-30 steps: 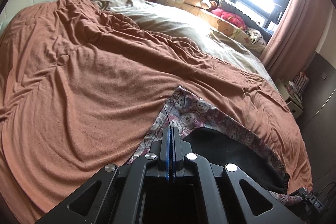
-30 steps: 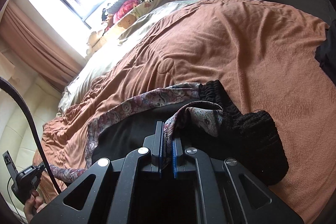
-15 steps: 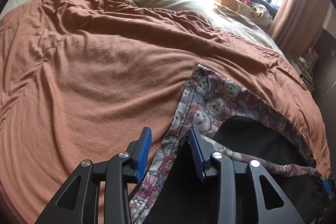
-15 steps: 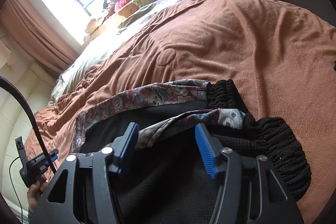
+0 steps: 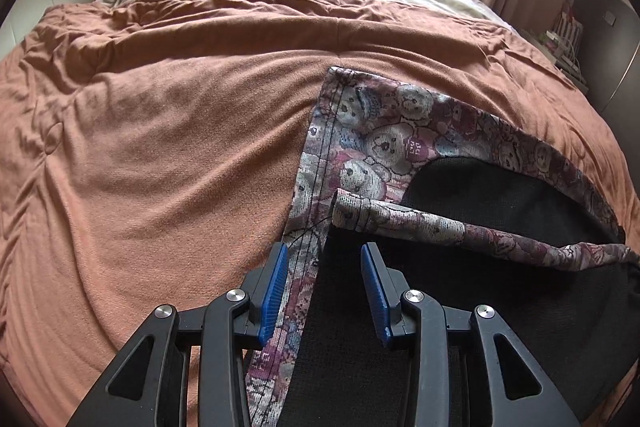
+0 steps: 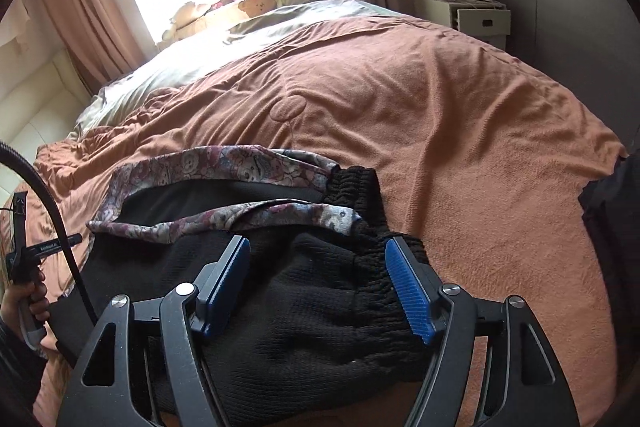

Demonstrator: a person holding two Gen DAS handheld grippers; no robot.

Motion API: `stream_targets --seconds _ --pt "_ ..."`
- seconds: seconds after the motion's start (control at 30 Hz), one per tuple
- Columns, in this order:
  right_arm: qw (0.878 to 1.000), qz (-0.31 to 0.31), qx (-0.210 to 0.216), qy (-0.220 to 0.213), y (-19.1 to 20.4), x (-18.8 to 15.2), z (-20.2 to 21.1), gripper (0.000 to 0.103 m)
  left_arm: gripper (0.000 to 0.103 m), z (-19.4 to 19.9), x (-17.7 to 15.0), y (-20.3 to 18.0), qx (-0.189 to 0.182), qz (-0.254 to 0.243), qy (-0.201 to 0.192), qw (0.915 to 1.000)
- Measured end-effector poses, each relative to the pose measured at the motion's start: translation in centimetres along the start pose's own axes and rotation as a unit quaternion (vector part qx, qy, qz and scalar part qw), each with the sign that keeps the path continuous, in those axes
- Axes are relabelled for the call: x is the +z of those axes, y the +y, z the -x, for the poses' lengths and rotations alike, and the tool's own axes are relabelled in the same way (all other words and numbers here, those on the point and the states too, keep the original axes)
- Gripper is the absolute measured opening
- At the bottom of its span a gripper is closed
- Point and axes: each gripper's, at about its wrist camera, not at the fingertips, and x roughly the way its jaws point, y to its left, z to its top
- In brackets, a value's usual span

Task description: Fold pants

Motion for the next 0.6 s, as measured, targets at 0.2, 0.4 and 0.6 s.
stream_targets --seconds 0.2,0.4,0.6 --pt "0.999 0.014 -0.004 0.046 -1.5 0.7 -2.0 0.069 0.04 -2.4 0.5 -0.7 -0.019 -0.01 0.028 0.9994" --pt "0.998 0.023 -0.005 0.058 -1.5 1.2 -2.3 0.048 0.0 -3.6 1.0 -1.0 -0.023 -0.008 0.033 0.9992" --pt "0.999 0.023 -0.013 0.039 -1.7 1.4 -2.0 0.037 0.0 -2.1 1.7 -1.0 -0.028 0.002 0.005 0.9996"
